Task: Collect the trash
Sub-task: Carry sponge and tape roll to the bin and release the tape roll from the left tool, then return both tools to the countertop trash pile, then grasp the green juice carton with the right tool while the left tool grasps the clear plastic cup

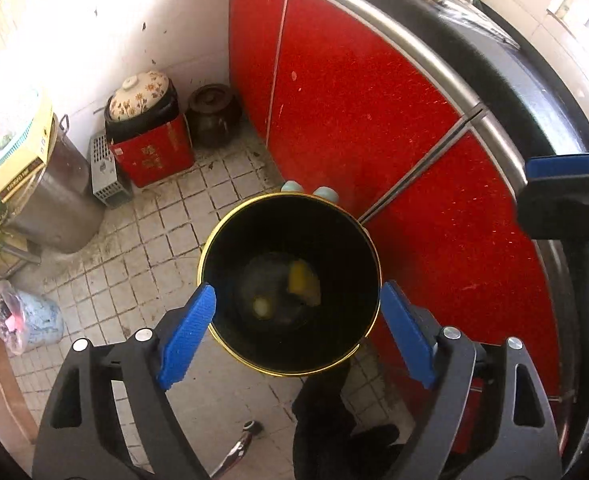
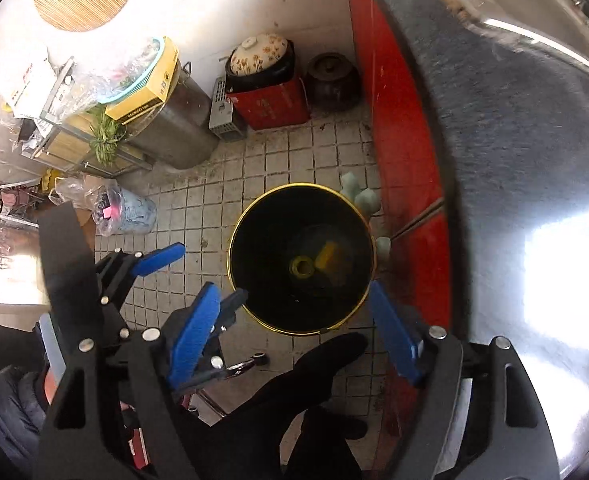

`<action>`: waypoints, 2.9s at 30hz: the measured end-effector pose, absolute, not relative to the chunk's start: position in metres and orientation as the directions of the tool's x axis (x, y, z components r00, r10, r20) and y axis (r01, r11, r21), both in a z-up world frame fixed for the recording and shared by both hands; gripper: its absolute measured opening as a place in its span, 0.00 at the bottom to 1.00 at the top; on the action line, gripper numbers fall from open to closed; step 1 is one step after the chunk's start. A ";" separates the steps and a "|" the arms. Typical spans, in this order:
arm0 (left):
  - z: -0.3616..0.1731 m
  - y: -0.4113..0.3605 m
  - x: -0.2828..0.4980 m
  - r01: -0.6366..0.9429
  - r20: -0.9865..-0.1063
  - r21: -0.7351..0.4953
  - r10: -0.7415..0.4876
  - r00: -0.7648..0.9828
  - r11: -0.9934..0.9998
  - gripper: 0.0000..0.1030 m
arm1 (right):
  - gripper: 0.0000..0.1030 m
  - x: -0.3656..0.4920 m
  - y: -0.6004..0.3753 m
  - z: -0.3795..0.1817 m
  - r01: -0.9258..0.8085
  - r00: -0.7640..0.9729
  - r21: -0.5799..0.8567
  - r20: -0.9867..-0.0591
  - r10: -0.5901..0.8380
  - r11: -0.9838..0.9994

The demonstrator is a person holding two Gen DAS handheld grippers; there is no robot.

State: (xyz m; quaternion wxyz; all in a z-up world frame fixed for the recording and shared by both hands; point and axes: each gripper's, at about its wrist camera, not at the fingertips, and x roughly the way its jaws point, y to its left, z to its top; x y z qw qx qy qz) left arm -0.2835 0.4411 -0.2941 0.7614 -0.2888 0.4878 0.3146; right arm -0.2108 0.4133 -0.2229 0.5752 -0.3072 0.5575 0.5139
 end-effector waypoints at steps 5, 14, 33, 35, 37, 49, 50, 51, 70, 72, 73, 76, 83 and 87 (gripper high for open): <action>-0.251 0.423 -0.267 -0.743 -0.918 -0.094 0.231 0.321 0.662 0.89 | 0.84 -0.192 0.356 -0.158 -0.920 -0.077 0.208 -0.927 0.366 0.333; -0.142 0.309 -0.137 -0.426 -0.881 -0.052 0.160 0.446 0.903 0.90 | 0.89 -0.131 0.163 -0.050 -0.731 0.289 0.096 -0.854 0.433 0.676; -0.073 0.032 0.006 0.238 -0.839 -0.037 -0.160 0.520 0.970 0.90 | 0.89 -0.158 -0.223 -0.021 0.043 0.595 0.153 -0.798 0.098 0.987; -0.073 0.027 0.009 0.249 -0.839 -0.039 -0.168 0.518 0.968 0.90 | 0.89 -0.159 -0.232 -0.021 0.054 0.598 0.162 -0.796 0.098 0.985; -0.075 0.019 0.011 0.261 -0.841 -0.040 -0.173 0.513 0.965 0.90 | 0.89 -0.154 -0.239 -0.023 0.057 0.597 0.163 -0.796 0.097 0.985; -0.098 -0.025 0.032 0.314 -0.855 -0.007 -0.169 0.491 0.949 0.89 | 0.89 -0.122 -0.271 -0.048 0.052 0.560 0.172 -0.821 0.114 0.984; -0.103 -0.027 0.035 0.314 -0.861 -0.004 -0.163 0.482 0.949 0.89 | 0.89 -0.119 -0.273 -0.053 0.056 0.551 0.173 -0.827 0.115 0.983; -0.108 -0.030 0.039 0.314 -0.865 -0.006 -0.162 0.475 0.949 0.89 | 0.89 -0.116 -0.276 -0.057 0.059 0.545 0.175 -0.830 0.115 0.983; -0.208 -0.051 0.129 0.327 -0.898 0.001 -0.142 0.416 0.945 0.85 | 0.79 0.017 -0.308 -0.177 0.099 0.367 0.212 -0.916 0.162 0.972; -0.212 -0.051 0.135 0.325 -0.901 -0.011 -0.151 0.408 0.946 0.77 | 0.76 0.029 -0.314 -0.188 0.120 0.344 0.232 -0.922 0.178 0.965; -0.213 -0.051 0.137 0.324 -0.902 -0.016 -0.154 0.403 0.946 0.75 | 0.74 0.036 -0.317 -0.193 0.129 0.332 0.241 -0.925 0.187 0.962; -0.219 -0.050 0.145 0.320 -0.910 -0.034 -0.161 0.381 0.947 0.57 | 0.51 0.047 -0.318 -0.203 0.133 0.301 0.255 -0.931 0.206 0.958; -0.205 -0.041 0.143 0.299 -0.904 -0.032 -0.155 0.398 0.954 0.46 | 0.34 0.038 -0.319 -0.193 0.127 0.326 0.245 -0.925 0.192 0.961; -0.186 -0.037 0.134 0.298 -0.894 -0.007 -0.139 0.425 0.954 0.46 | 0.34 0.018 -0.323 -0.169 0.131 0.369 0.235 -0.913 0.173 0.963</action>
